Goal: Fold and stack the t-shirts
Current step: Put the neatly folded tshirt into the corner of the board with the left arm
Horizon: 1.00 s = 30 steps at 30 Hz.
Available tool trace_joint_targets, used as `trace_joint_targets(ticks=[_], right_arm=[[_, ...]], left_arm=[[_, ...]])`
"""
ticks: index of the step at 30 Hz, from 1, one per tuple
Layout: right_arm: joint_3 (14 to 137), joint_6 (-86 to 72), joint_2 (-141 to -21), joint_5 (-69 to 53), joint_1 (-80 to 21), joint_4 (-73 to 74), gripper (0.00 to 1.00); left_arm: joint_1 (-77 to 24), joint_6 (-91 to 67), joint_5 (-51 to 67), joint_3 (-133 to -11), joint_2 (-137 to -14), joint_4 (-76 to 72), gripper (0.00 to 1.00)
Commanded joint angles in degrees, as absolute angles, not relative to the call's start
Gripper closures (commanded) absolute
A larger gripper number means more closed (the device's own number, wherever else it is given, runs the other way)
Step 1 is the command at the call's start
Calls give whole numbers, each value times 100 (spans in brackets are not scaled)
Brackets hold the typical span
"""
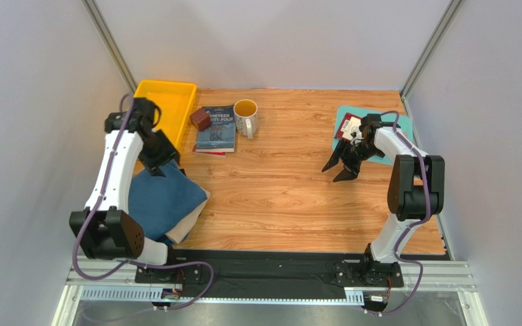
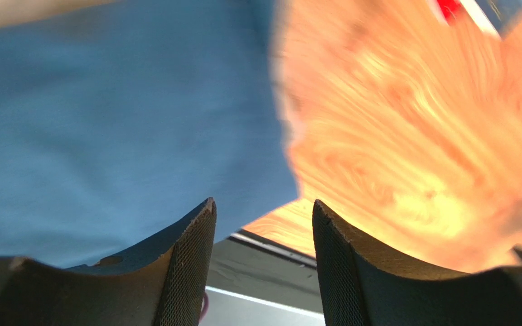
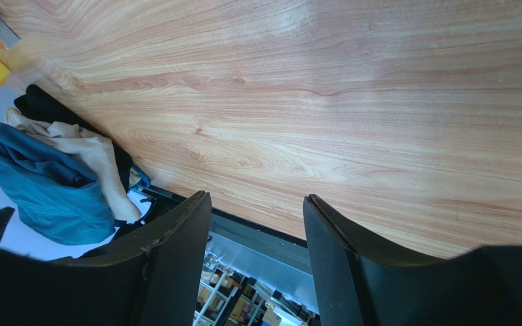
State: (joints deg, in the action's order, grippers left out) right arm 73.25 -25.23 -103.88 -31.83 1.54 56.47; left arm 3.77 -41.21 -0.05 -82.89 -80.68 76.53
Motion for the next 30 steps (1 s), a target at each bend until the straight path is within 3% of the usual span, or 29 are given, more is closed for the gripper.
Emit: trace_joint_targets(ticks=[1,15,30], right_arm=[[7541,-2654,-10371,-3454,132,5450,41],[8718,-2690,-10731,-3455,-545,5598,41],[9747,-2505,-11171,-3226,-668,6337,41]], left_arm=[[-875,-3657,429,-9043,-8656,7032,40],[-2856,-2725,2478,-11065,-11205,5977,39],[-2646,-2936,2435,-11004,-11224,6012,35]])
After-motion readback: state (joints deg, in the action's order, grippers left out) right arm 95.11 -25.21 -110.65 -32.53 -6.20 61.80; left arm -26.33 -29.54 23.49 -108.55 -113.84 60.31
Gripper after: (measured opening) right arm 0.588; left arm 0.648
